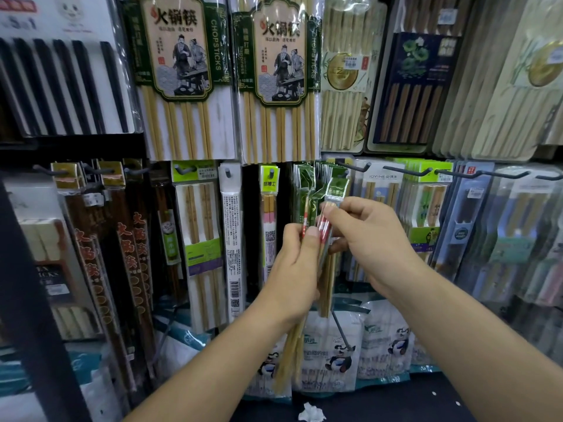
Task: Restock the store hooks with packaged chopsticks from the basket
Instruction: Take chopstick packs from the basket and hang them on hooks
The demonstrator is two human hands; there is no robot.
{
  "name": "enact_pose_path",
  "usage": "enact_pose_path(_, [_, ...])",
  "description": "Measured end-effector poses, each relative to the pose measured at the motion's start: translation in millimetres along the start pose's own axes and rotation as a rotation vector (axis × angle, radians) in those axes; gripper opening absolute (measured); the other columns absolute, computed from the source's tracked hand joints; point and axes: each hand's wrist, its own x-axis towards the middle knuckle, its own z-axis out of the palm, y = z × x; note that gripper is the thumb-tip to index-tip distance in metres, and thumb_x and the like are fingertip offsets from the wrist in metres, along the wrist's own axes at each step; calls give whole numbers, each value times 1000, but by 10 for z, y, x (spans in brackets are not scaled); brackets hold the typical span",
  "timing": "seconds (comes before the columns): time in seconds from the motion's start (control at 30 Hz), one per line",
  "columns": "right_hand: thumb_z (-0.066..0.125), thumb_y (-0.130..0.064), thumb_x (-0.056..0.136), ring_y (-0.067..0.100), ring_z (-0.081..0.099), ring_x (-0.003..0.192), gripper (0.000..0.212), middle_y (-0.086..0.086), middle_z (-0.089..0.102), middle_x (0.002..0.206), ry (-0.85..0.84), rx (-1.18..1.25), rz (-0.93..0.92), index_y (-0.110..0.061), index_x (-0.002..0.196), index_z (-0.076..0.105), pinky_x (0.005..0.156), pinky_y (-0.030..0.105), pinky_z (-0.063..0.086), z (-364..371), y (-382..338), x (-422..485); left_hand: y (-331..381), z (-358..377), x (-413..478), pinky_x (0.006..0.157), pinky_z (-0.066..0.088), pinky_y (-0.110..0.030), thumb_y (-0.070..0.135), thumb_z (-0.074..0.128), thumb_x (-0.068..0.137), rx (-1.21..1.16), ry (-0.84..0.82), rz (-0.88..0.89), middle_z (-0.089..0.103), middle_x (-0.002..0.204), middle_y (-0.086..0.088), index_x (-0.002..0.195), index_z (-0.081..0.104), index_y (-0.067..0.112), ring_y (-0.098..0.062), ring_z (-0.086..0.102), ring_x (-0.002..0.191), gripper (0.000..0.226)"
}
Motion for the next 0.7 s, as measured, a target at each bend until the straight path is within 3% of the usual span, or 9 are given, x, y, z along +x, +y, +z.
enact_pose_path(0.1, [64, -21, 99, 15, 66, 66, 22, 12, 73, 78, 9, 37, 2, -3, 89, 70, 58, 27, 55, -15, -30, -9, 7, 10, 20, 54, 45, -37, 58, 33, 101, -10, 22, 25, 47, 69, 10, 91, 44, 34, -10, 46, 58, 28])
enact_pose_path(0.2, [57, -27, 102, 10, 64, 66, 25, 0, 72, 73, 74, 119, 31, -12, 89, 72, 56, 21, 54, -39, -90, 17, 13, 16, 39, 59, 43, -40, 55, 36, 99, -36, 27, 33, 42, 66, 15, 88, 43, 33, -9, 41, 60, 25])
enact_pose_path(0.3, [51, -34, 105, 11, 63, 64, 34, 1, 72, 72, 138, 137, 26, -15, 89, 73, 57, 21, 55, -68, -155, 77, -7, -5, 43, 61, 60, -44, 43, 39, 105, -106, 6, 21, 39, 71, 7, 91, 46, 31, -8, 41, 57, 20])
enact_pose_path(0.43, [53, -32, 105, 10, 64, 62, 32, 1, 73, 73, 158, 83, 24, -15, 88, 74, 54, 19, 53, -63, -148, 138, -39, -32, 43, 58, 60, -36, 31, 41, 110, -64, 13, 38, 46, 76, -2, 97, 46, 25, -8, 49, 58, 15])
enact_pose_path(0.7, [54, -34, 103, 3, 65, 61, 32, -4, 73, 70, 200, 25, 51, -18, 86, 76, 49, 17, 50, -40, -72, 256, -16, -32, 50, 51, 56, -31, 25, 51, 107, -115, -1, 4, 60, 76, 5, 110, 48, 23, -14, 61, 59, 5])
